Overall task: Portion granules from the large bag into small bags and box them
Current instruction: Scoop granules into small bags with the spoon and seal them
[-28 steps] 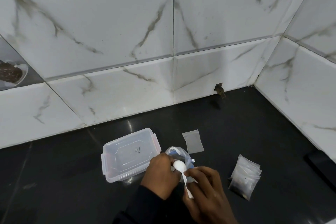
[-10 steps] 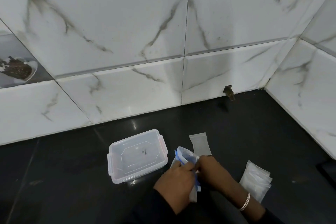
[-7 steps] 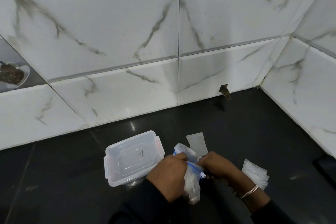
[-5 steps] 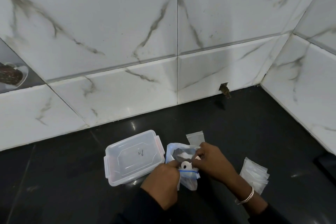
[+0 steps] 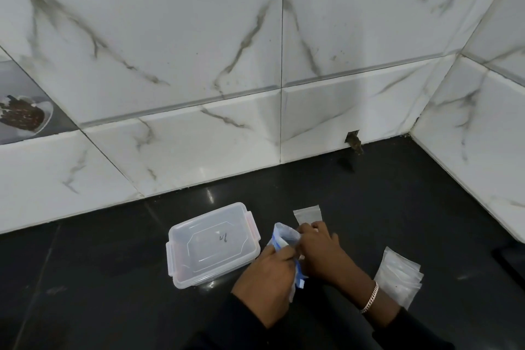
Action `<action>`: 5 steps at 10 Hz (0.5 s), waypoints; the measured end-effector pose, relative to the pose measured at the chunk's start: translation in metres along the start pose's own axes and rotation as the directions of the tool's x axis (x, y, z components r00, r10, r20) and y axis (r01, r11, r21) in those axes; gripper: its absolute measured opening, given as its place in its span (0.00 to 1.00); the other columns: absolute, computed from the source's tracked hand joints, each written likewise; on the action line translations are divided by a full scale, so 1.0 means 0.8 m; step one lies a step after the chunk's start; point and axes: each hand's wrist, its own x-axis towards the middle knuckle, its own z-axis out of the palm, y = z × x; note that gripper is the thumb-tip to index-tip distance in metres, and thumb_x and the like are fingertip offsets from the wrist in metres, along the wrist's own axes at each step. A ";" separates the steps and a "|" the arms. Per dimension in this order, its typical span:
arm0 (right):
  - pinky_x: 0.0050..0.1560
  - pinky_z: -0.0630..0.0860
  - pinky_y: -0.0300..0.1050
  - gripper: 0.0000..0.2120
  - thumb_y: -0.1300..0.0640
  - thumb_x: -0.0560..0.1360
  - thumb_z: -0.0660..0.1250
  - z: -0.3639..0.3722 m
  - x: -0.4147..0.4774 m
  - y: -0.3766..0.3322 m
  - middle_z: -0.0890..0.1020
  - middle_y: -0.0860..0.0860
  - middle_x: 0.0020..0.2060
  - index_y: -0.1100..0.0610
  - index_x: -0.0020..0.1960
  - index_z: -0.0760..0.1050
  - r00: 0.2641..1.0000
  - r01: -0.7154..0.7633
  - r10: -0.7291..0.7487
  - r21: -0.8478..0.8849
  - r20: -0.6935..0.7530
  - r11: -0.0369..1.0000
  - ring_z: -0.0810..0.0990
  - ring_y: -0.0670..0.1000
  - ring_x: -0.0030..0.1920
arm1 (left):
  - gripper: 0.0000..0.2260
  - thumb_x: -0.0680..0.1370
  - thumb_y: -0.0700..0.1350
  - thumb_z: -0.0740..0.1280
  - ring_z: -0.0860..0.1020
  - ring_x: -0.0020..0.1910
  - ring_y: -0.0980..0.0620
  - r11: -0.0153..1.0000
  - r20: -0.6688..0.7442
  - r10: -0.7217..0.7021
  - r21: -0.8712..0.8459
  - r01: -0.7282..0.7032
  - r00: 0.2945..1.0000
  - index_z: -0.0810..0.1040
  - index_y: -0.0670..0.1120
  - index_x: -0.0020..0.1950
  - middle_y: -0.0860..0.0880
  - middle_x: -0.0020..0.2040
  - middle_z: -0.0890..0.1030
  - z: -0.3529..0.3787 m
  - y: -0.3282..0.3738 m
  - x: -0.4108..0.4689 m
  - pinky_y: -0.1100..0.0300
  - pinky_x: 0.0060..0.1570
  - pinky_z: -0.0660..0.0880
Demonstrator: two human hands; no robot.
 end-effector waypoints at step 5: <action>0.52 0.77 0.47 0.10 0.56 0.70 0.73 -0.015 0.005 0.037 0.85 0.53 0.40 0.60 0.33 0.83 0.991 -0.118 0.059 0.612 0.117 0.782 0.82 0.53 0.44 | 0.16 0.80 0.45 0.62 0.69 0.64 0.49 0.973 -0.062 -0.091 -0.217 0.076 0.994 0.70 0.45 0.68 0.48 0.69 0.69 -0.024 -0.028 0.002 0.59 0.64 0.64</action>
